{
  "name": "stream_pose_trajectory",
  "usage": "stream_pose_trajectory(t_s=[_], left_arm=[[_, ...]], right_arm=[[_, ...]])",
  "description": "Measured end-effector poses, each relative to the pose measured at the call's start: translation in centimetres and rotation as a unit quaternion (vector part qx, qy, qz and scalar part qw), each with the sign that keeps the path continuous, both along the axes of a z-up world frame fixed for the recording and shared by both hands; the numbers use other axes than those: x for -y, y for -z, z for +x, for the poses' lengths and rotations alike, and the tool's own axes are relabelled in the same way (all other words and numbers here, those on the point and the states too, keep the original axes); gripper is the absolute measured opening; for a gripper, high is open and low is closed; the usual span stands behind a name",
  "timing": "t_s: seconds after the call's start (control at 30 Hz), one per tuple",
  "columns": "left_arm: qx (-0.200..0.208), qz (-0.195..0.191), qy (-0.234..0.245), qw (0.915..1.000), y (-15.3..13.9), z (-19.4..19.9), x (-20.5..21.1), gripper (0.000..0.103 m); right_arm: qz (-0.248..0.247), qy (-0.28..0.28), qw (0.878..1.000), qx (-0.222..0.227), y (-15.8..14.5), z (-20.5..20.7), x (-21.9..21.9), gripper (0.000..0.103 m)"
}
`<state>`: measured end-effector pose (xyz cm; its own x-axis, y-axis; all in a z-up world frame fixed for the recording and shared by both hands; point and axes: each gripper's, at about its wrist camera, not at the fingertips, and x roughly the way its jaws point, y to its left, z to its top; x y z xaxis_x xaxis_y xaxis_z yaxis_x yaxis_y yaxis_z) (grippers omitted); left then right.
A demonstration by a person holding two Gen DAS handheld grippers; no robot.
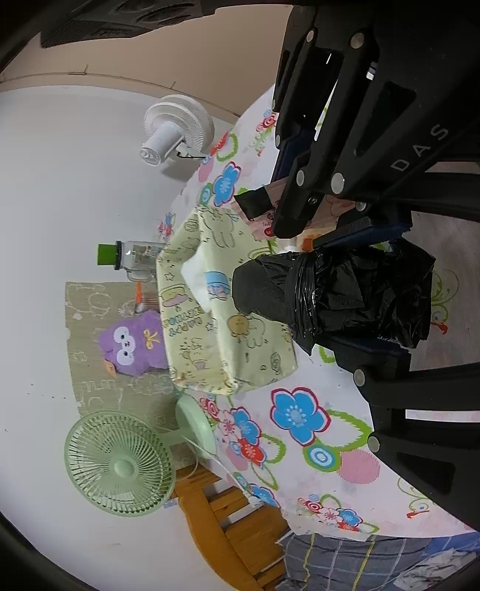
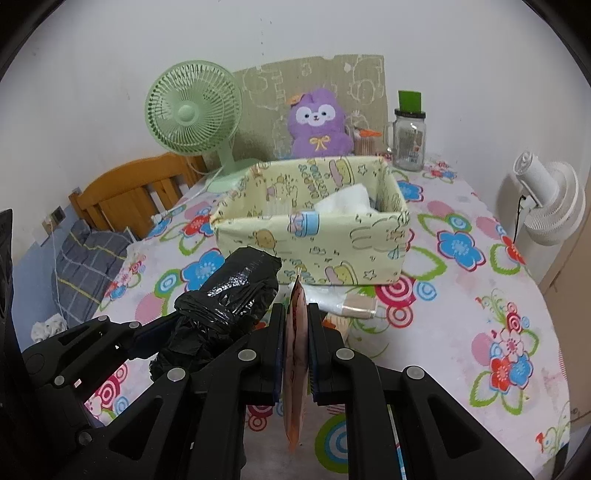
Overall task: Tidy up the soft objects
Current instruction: 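Lift the umbrella and pink packet and carry both tools over the fabric box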
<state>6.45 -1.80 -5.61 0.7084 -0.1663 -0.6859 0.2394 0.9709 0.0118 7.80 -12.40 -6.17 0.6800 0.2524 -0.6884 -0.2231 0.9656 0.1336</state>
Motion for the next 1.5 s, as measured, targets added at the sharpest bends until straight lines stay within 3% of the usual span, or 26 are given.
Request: stream_pose_trajectory(t_s=[0.8, 1.5], left_arm=[[0.043, -0.011, 0.002, 0.9990, -4.9, 0.7, 1.2, 0.043], [0.053, -0.020, -0.005, 0.9984, -6.2, 4.2, 0.8, 0.043]], right_arm=[[0.000, -0.007, 0.999, 0.051, -5.5, 0.9, 1.1, 0.014], [-0.002, -0.014, 0.998, 0.063, -6.9, 4.7, 0.5, 0.014]])
